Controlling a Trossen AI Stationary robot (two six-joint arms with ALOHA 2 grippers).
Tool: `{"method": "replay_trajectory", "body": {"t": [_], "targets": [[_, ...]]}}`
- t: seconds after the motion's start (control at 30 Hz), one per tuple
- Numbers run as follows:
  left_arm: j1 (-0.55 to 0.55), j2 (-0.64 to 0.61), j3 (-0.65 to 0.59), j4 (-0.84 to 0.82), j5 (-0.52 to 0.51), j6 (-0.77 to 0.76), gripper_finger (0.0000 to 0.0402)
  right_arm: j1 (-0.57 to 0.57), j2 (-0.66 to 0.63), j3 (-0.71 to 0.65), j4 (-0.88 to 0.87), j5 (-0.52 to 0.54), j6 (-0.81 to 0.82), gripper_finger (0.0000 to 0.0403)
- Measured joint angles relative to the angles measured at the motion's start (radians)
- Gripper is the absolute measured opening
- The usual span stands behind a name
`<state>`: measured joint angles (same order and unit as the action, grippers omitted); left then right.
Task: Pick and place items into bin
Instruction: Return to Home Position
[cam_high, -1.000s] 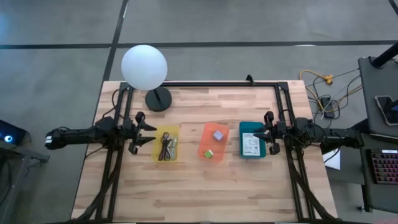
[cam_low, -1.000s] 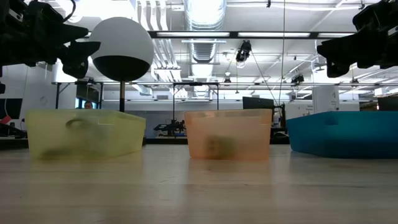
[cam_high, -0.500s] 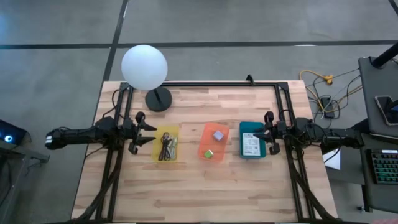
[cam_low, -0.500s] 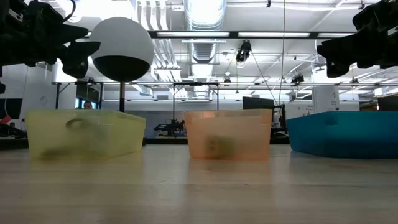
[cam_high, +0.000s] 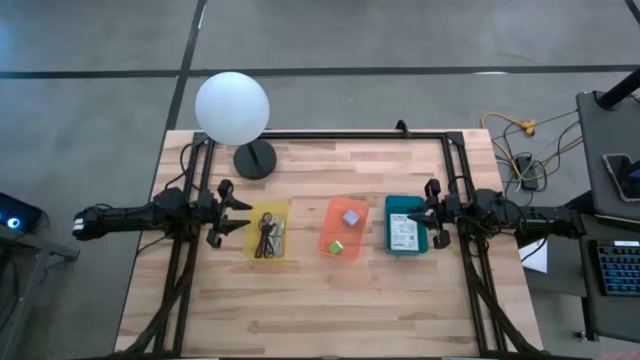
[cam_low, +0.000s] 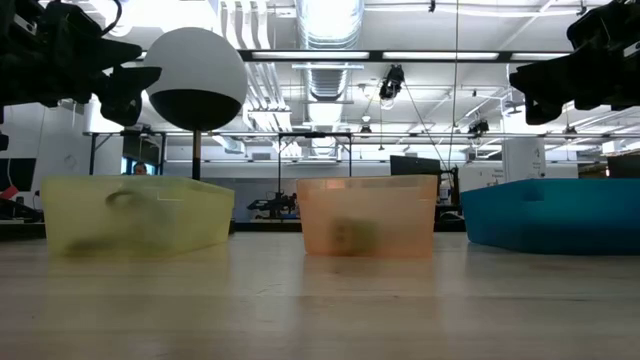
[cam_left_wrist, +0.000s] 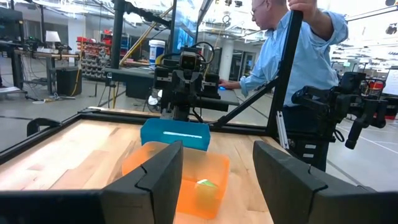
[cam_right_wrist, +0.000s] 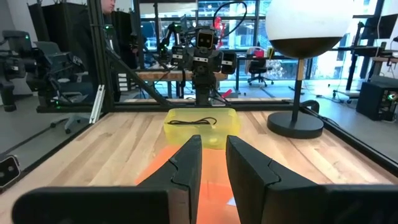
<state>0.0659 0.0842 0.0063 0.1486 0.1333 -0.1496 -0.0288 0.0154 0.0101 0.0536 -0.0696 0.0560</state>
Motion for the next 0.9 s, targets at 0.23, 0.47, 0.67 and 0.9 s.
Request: {"method": "replay_trajectory", "body": {"t": [0.23, 0.47, 0.67, 0.9], "targets": [[0.000, 0.000, 0.000, 0.000, 0.000, 0.000, 0.0180, 0.000, 0.000, 0.000, 0.000, 0.000, -0.005, 0.0063], [0.000, 0.000, 0.000, 0.000, 0.000, 0.000, 0.0180, 0.000, 0.000, 0.000, 0.000, -0.001, -0.002, 0.0063], [0.000, 0.000, 0.000, 0.000, 0.000, 0.000, 0.0180, 0.000, 0.000, 0.000, 0.000, 0.000, -0.004, 0.0063], [0.000, 0.000, 0.000, 0.000, 0.000, 0.000, 0.0180, 0.000, 0.000, 0.000, 0.000, 0.000, -0.009, 0.0063]]}}
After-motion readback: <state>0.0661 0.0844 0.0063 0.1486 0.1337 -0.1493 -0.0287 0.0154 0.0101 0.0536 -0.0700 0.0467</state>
